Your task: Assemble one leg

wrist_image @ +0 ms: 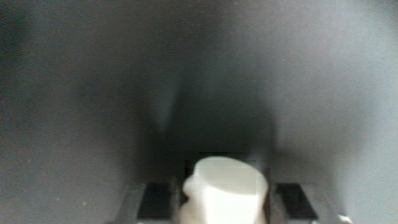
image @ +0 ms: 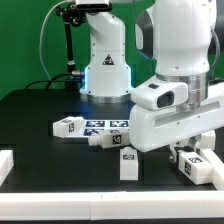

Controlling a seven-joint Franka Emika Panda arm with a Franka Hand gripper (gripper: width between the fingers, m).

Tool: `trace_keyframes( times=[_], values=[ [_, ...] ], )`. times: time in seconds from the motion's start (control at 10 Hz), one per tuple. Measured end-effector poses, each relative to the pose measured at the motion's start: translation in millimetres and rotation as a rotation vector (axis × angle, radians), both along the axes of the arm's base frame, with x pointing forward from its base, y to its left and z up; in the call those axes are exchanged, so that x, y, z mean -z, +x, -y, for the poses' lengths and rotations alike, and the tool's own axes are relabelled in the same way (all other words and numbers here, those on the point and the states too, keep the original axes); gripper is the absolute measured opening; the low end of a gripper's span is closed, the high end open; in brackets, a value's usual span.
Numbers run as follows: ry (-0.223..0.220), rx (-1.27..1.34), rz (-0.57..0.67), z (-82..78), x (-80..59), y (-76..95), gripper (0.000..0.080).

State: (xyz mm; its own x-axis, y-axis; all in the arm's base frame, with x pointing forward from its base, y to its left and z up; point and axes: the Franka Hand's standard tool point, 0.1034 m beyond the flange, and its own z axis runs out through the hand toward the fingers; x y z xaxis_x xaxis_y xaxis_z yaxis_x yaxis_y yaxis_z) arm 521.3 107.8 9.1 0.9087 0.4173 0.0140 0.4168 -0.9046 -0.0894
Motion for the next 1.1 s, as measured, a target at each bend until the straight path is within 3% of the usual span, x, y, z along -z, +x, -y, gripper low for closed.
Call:
trace_keyframes(
  times=[0.3, 0.4, 0.6, 0.8, 0.9, 1.0, 1.1],
  values=[
    [-0.001, 0.031, -0.001, 1.2, -1.6, -2.6, 0.0220],
    [-0.007, 0.066, -0.013, 7.5, -9.0, -14.1, 0.0220],
    [-0.024, 0.094, -0.031, 32.8, -38.8, -29.9, 0.0220],
    [-0.025, 0.069, -0.014, 82.8, -75.8, -50.6, 0.0220],
    [-0.030, 0.096, -0.009, 100.6, -95.0, -52.4, 0.0220],
    [-0.031, 0.105, 0.002, 102.4, -100.4, -49.7, 0.0220],
    [-0.031, 0.103, -0.005, 101.4, -97.3, -51.2, 0.0220]
  ],
)
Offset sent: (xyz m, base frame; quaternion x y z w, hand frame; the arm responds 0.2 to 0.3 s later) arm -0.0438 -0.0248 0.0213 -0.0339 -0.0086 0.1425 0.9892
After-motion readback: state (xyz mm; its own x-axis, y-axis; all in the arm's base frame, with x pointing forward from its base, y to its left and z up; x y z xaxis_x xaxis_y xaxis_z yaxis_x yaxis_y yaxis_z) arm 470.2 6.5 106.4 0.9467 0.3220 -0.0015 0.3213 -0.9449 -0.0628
